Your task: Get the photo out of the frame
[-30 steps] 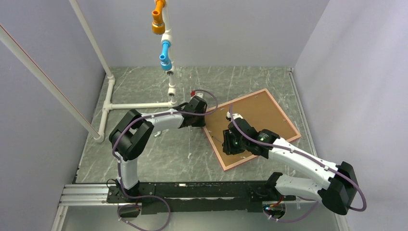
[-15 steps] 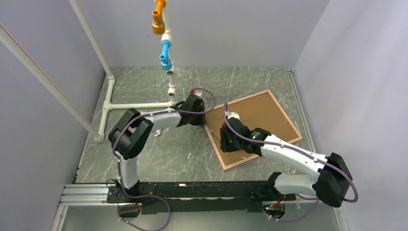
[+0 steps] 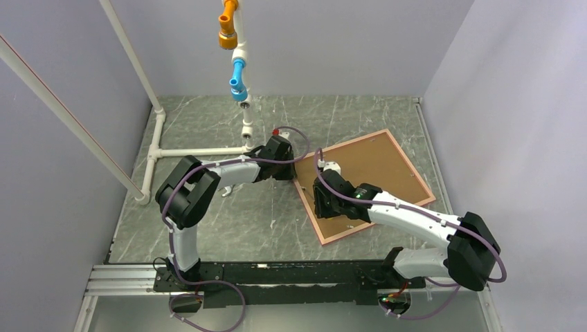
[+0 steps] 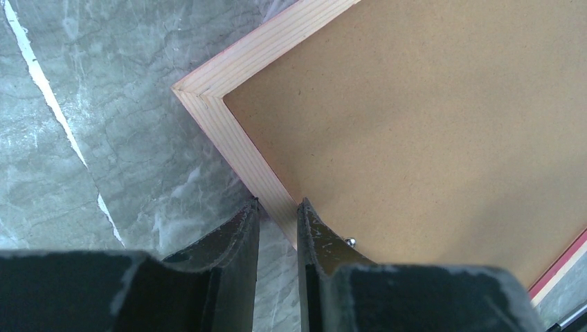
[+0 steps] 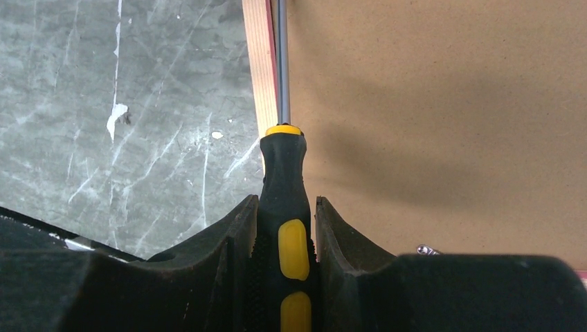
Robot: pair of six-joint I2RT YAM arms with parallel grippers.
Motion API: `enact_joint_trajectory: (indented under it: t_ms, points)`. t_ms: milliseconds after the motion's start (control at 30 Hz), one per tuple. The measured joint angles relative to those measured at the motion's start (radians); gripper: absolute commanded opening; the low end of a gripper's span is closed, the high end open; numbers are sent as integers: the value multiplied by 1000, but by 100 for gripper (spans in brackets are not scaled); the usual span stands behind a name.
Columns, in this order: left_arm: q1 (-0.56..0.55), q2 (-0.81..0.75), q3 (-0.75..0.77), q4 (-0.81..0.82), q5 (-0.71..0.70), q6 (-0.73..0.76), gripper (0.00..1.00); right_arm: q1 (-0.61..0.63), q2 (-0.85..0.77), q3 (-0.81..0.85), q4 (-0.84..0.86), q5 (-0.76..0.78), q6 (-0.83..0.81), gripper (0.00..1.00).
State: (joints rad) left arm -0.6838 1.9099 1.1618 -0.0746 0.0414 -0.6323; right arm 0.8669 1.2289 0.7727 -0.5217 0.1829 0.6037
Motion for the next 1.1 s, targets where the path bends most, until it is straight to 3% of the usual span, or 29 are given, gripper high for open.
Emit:
enact_joint_trajectory:
  t_ms: [733,1100]
  points:
    - [3,-2,-6,10,6,-6,0,16,23,19,-26,86,2,0]
    - [41,80,167,-151,80,126,0,-200,-229,95,-92,114,-73,0]
